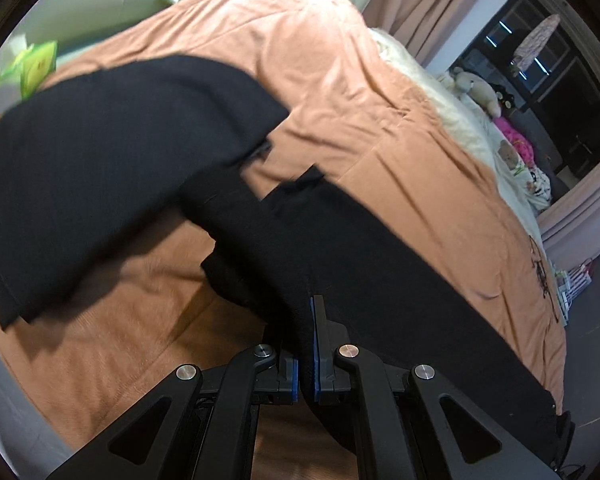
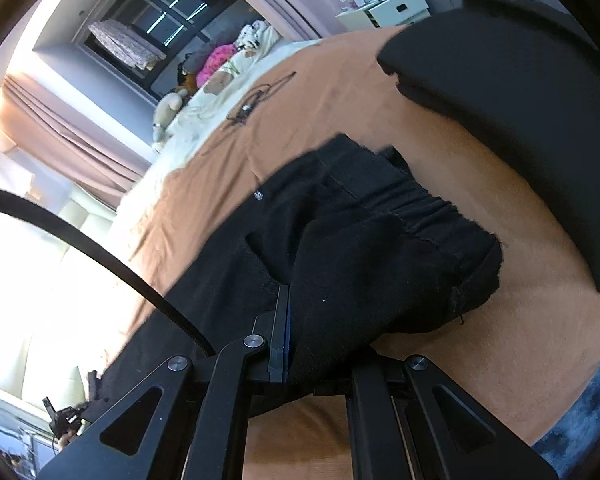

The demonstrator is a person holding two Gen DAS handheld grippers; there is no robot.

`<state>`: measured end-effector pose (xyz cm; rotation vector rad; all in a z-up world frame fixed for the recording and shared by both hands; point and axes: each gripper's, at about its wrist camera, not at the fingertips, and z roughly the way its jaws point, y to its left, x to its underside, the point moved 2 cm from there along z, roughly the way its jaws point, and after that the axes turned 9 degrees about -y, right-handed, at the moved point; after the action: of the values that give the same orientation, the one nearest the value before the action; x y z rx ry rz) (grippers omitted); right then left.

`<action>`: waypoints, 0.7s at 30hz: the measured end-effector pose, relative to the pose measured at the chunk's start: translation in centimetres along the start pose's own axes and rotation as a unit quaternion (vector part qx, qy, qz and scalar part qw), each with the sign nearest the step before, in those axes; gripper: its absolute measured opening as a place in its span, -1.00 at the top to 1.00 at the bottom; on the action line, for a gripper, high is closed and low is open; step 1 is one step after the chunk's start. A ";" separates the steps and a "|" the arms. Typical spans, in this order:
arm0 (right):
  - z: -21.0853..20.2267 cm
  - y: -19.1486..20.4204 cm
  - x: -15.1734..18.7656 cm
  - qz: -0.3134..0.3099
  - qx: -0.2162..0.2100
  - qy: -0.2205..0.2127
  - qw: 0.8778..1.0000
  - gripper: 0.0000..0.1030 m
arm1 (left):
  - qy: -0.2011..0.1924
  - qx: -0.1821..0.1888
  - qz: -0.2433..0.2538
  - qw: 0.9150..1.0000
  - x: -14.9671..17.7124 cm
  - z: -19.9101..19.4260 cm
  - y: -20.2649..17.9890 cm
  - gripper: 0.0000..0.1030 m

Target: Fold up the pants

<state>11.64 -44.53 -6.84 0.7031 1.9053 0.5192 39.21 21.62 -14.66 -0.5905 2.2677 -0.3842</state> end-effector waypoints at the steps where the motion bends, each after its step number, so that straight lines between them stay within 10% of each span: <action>1: 0.2 -0.2 0.2 0.001 0.002 0.001 1.000 0.95 | 0.001 0.002 -0.004 1.000 0.3 0.3 0.5 0.91; 11: 0.3 -0.6 1.7 0.004 0.008 0.010 1.000 0.89 | 0.025 -0.002 -0.017 1.000 2.6 0.0 3.4 0.60; 15: -1.3 -1.2 2.0 0.011 0.031 0.018 0.999 0.31 | 0.032 0.002 -0.035 0.999 3.3 -1.0 4.5 0.30; 21: -5.7 2.0 1.0 -0.059 0.042 -0.005 0.997 0.11 | 0.030 -0.002 0.000 1.000 4.7 -2.8 3.8 0.08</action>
<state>6.57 -42.66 -3.96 0.6418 1.9541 0.3624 33.16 22.66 -17.26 -0.5875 2.3270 -0.4030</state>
